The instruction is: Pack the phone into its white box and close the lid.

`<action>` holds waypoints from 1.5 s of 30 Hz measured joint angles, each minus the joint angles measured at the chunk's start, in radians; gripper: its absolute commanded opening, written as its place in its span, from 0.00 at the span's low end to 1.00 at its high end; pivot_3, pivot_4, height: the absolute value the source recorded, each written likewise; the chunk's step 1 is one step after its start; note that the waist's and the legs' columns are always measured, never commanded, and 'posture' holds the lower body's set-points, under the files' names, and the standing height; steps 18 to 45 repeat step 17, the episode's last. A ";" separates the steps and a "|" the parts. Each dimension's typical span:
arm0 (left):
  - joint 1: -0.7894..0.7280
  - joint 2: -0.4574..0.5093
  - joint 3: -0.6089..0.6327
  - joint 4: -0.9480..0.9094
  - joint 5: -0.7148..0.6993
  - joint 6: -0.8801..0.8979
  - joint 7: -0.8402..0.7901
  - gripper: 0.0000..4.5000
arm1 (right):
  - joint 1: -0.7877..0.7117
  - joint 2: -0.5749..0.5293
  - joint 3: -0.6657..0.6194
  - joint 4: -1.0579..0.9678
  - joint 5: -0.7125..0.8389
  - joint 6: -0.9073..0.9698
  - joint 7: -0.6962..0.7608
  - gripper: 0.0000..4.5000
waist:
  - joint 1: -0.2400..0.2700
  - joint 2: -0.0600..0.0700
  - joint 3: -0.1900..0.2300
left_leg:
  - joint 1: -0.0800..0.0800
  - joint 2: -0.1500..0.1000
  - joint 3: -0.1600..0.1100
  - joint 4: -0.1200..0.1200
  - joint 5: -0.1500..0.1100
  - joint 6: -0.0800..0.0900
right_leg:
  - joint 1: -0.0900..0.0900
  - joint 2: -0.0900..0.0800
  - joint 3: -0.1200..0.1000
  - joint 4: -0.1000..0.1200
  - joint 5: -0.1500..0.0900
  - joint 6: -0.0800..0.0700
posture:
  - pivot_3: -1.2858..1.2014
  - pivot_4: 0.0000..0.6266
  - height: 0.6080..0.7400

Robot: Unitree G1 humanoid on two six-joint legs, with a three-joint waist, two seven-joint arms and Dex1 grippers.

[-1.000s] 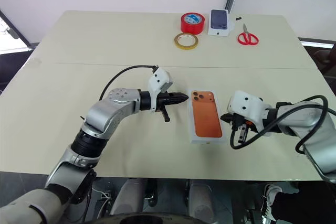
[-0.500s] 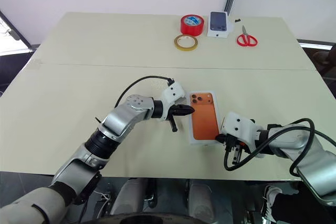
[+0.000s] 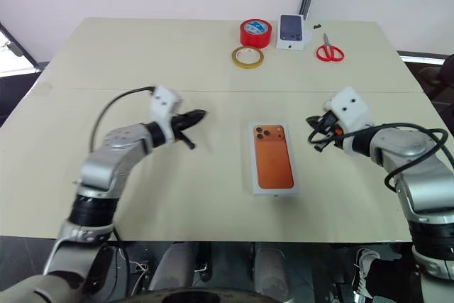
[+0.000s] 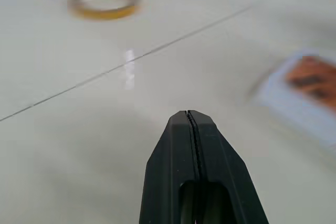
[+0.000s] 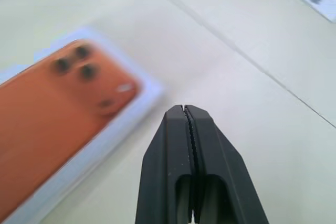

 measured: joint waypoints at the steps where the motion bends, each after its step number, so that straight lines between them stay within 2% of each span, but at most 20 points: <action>1: 0.035 0.016 0.026 -0.005 0.000 0.000 0.011 0.00 | -0.008 0.004 -0.001 0.042 -0.001 -0.013 0.001 0.01 | 0.005 0.000 0.000 | -0.001 0.000 0.000 0.000 0.000 0.000 | 0.000 -0.001 -0.001 0.000 0.000 0.000 | 0.52 0.24 1.00; 5: 0.181 0.044 0.133 -0.067 -0.012 -0.002 0.045 0.00 | -0.037 0.005 -0.001 0.170 -0.003 -0.090 0.047 0.01 | 0.004 0.000 0.000 | -0.001 -0.002 0.001 0.001 0.000 -0.001 | 0.001 -0.004 -0.001 -0.001 0.000 0.000 | 0.52 0.24 1.00; 8: 0.204 0.043 0.177 -0.112 -0.040 0.000 0.062 0.00 | -0.048 0.005 0.005 0.235 -0.003 -0.137 0.093 0.01 | 0.005 0.000 0.000 | -0.001 -0.002 0.001 0.001 0.000 -0.001 | 0.001 -0.005 -0.001 -0.001 0.000 0.000 | 0.52 0.24 1.00; 17: 0.249 0.045 0.202 -0.162 -0.088 0.023 0.099 0.00 | -0.077 0.016 0.011 0.299 0.002 -0.187 0.161 0.01 | -0.002 0.000 0.000 | 0.000 -0.001 0.002 0.000 0.000 -0.001 | 0.000 -0.004 -0.001 -0.001 0.000 0.000 | 0.52 0.24 1.00; 45: 0.249 0.045 0.202 -0.162 -0.088 0.023 0.099 0.00 | -0.077 0.016 0.011 0.299 0.002 -0.187 0.161 0.01 | -0.002 0.000 0.000 | 0.000 -0.001 0.002 0.000 0.000 -0.001 | 0.000 -0.004 -0.001 -0.001 0.000 0.000 | 0.52 0.24 1.00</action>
